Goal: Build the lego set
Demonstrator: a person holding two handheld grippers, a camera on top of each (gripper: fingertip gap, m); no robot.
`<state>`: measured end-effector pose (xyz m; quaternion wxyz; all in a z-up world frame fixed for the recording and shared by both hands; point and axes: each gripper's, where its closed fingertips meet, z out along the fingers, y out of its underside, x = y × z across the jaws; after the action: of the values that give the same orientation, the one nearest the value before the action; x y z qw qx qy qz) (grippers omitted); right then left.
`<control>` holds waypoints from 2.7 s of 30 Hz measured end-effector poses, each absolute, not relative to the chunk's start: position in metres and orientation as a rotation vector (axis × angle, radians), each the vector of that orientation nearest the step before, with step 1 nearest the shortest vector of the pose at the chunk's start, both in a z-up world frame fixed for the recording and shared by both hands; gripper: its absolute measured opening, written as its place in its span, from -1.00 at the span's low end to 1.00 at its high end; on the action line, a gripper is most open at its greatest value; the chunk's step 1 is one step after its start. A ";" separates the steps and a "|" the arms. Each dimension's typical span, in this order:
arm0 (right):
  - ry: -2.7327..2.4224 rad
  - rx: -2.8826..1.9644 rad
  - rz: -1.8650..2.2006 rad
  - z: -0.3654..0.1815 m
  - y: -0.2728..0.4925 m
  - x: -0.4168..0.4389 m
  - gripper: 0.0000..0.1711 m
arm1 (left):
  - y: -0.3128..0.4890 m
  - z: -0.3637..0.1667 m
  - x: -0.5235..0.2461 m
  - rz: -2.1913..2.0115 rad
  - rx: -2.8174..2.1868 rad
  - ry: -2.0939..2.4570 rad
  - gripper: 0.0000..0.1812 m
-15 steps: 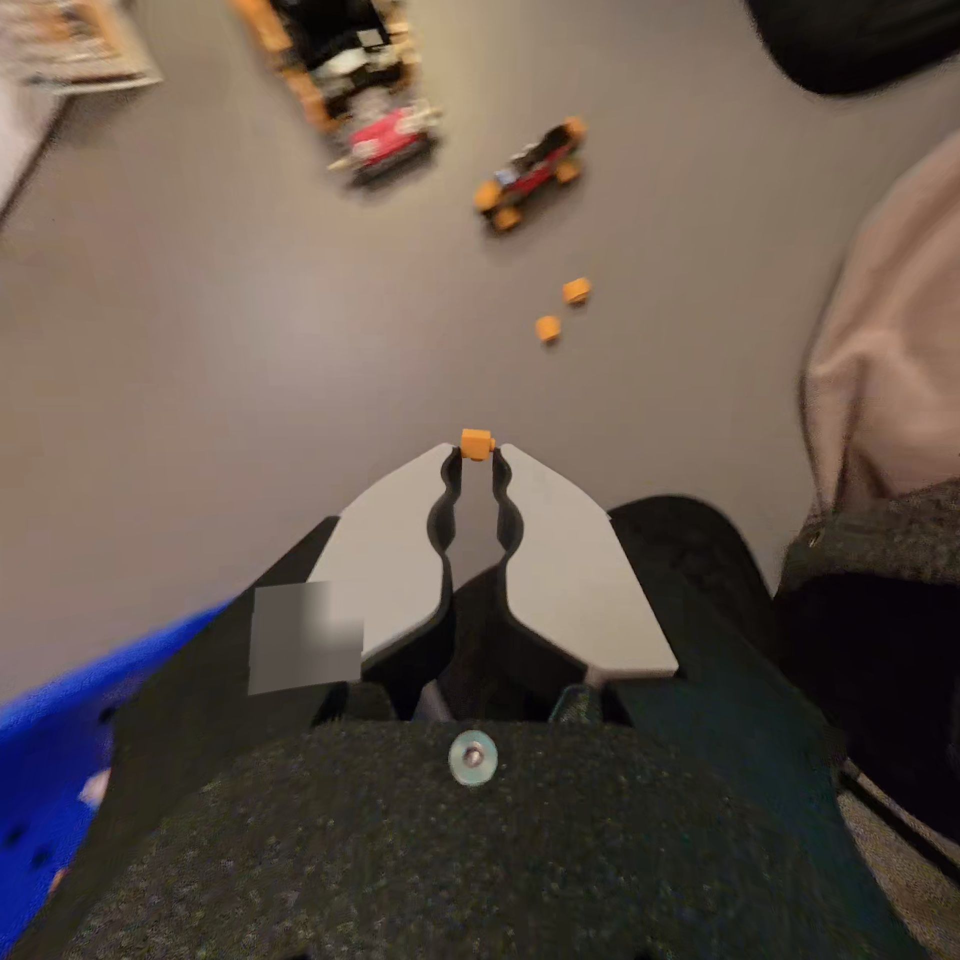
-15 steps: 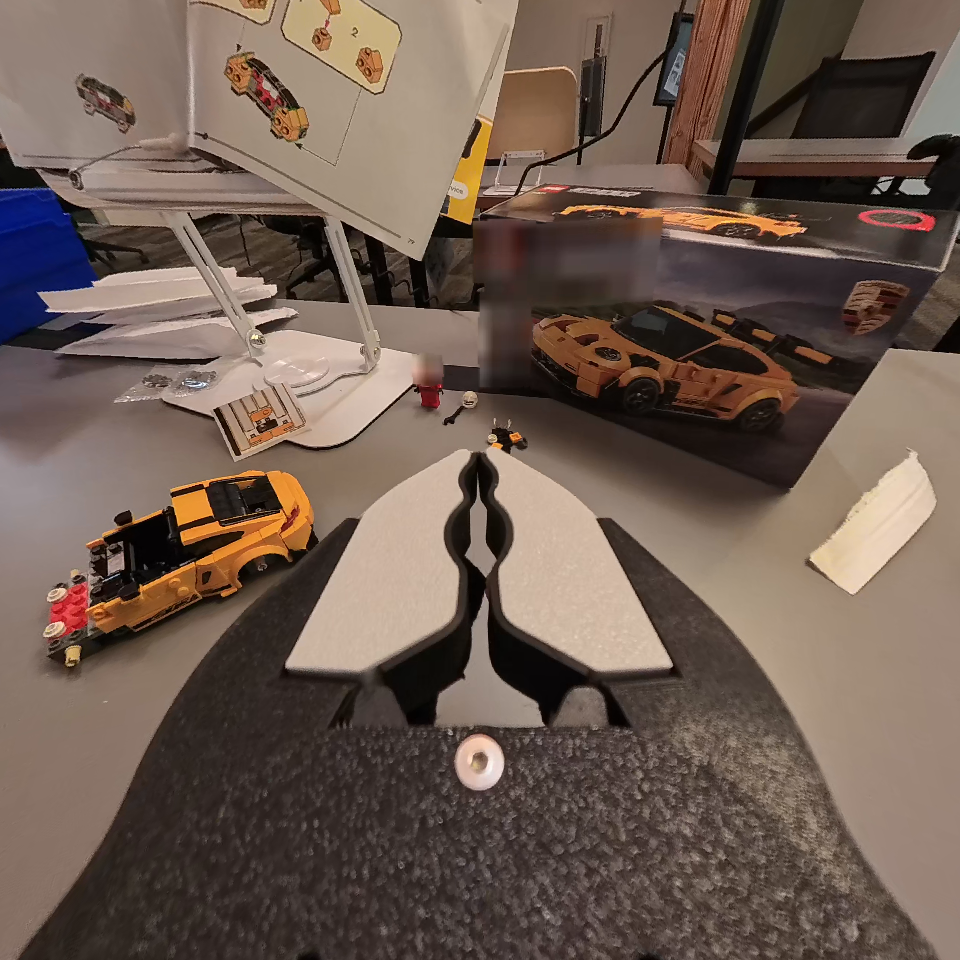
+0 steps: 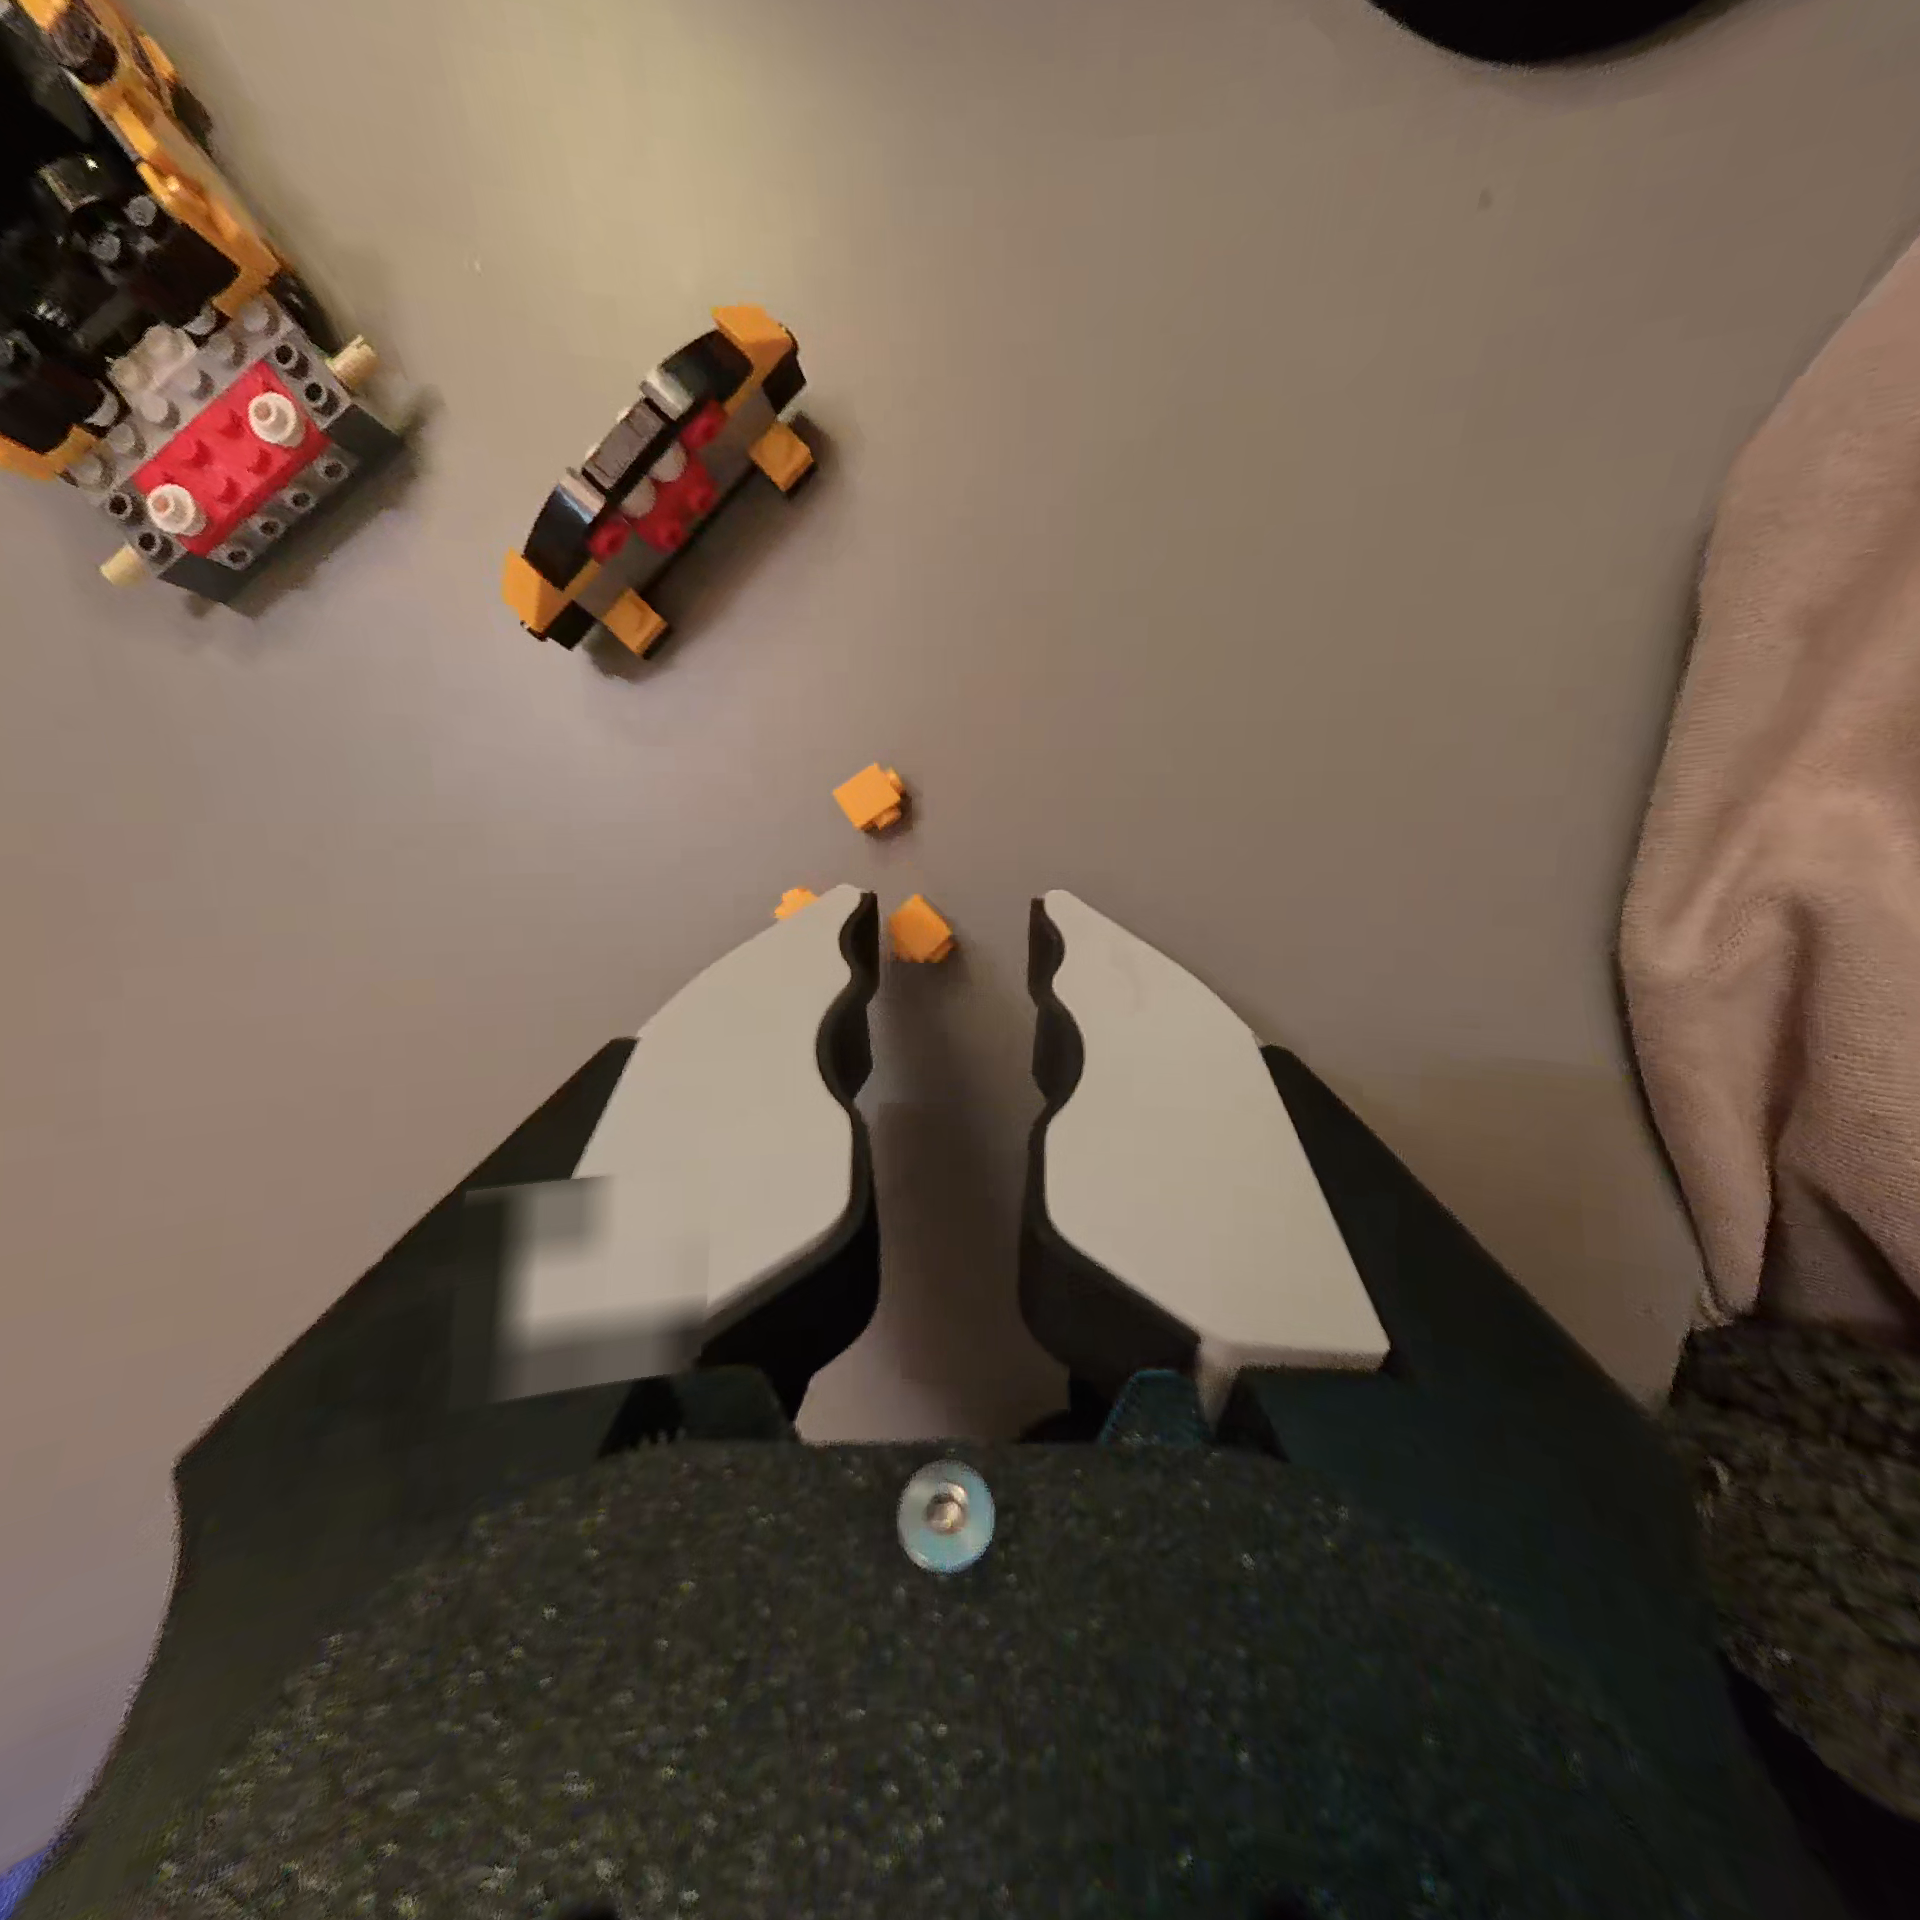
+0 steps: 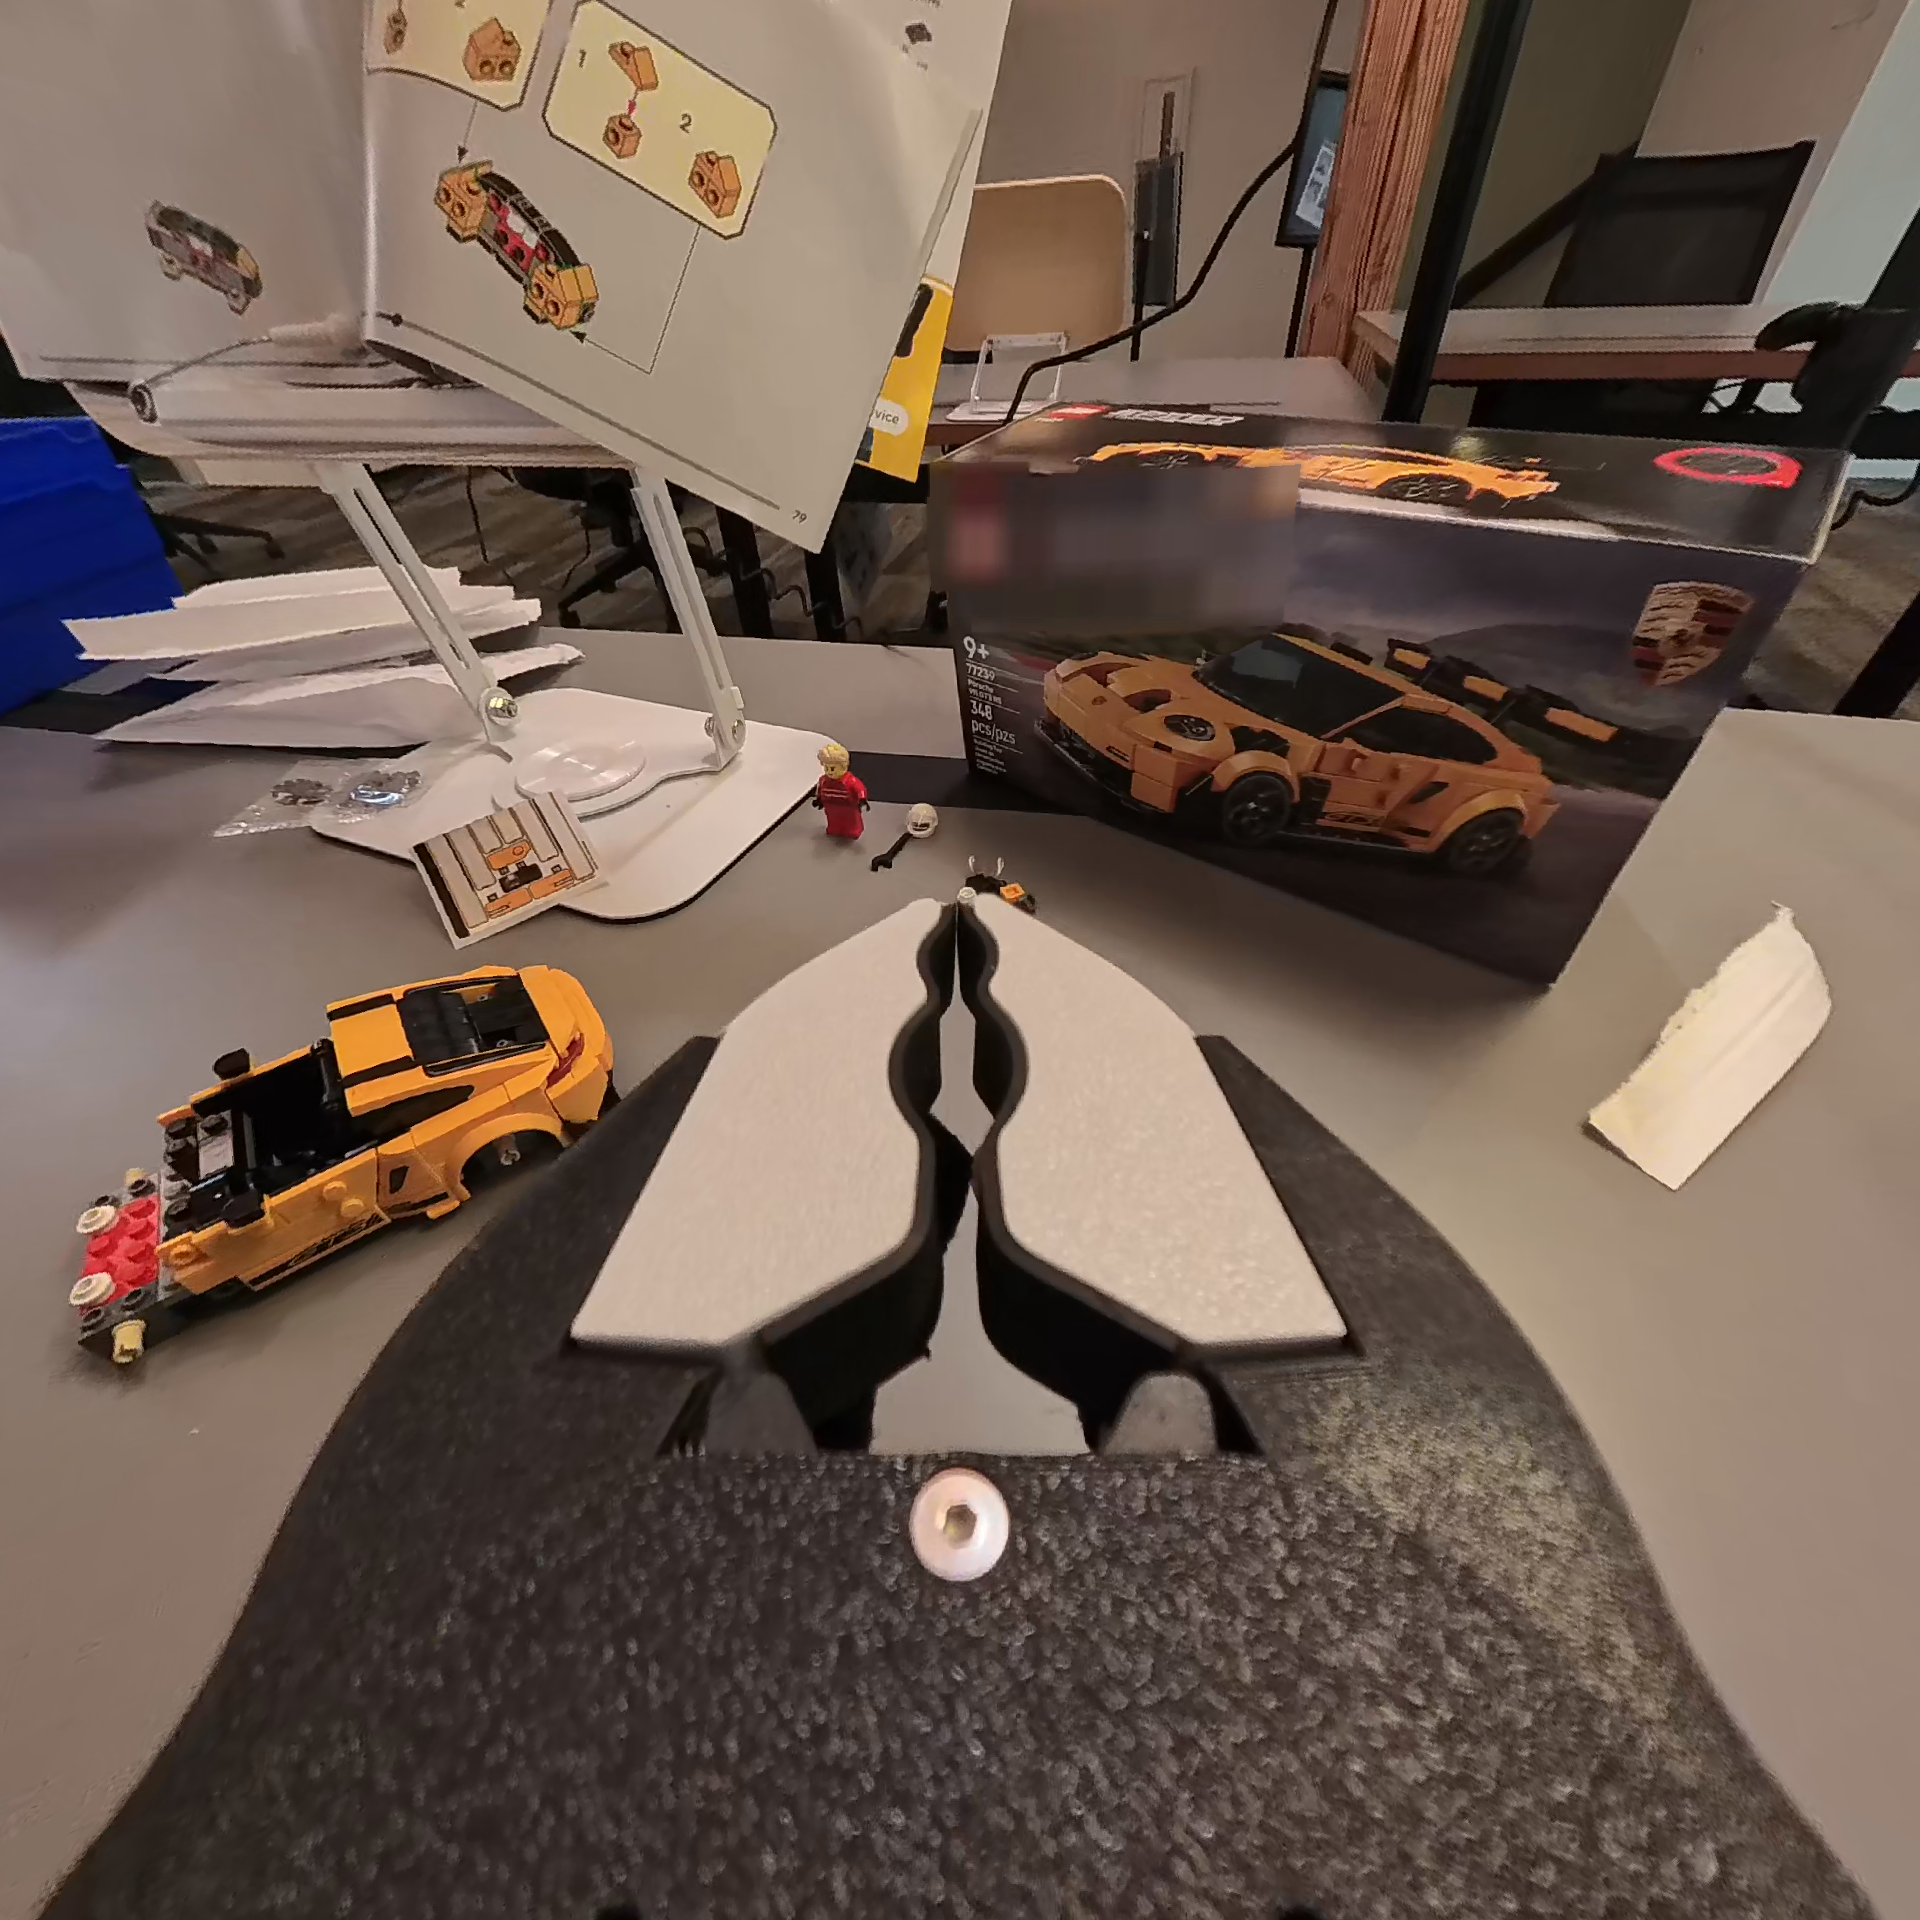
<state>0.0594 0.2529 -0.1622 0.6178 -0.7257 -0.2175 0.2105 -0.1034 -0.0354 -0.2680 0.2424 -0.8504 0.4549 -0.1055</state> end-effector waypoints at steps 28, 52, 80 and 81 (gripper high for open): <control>-0.514 -1.698 0.478 -0.173 0.255 0.058 -1.00 | -0.038 -0.254 -0.533 0.105 -2.969 0.353 -0.64; -0.510 -1.688 0.491 -0.169 0.254 0.058 -1.00 | -0.011 -0.152 -0.319 -0.012 -2.499 0.920 -0.90; -0.494 -1.650 0.440 -0.164 0.256 0.065 -1.00 | -0.042 -0.270 -0.089 -0.311 -2.220 1.408 -0.70; -0.495 -1.651 0.440 -0.164 0.256 0.064 -1.00 | -0.042 -0.267 -0.089 -0.317 -2.207 1.399 -0.68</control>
<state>0.0644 0.2559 -0.1639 0.6301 -0.7207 -0.2162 0.1920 -0.0887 -0.0416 -0.2672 0.2517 -0.8115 0.5144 -0.1164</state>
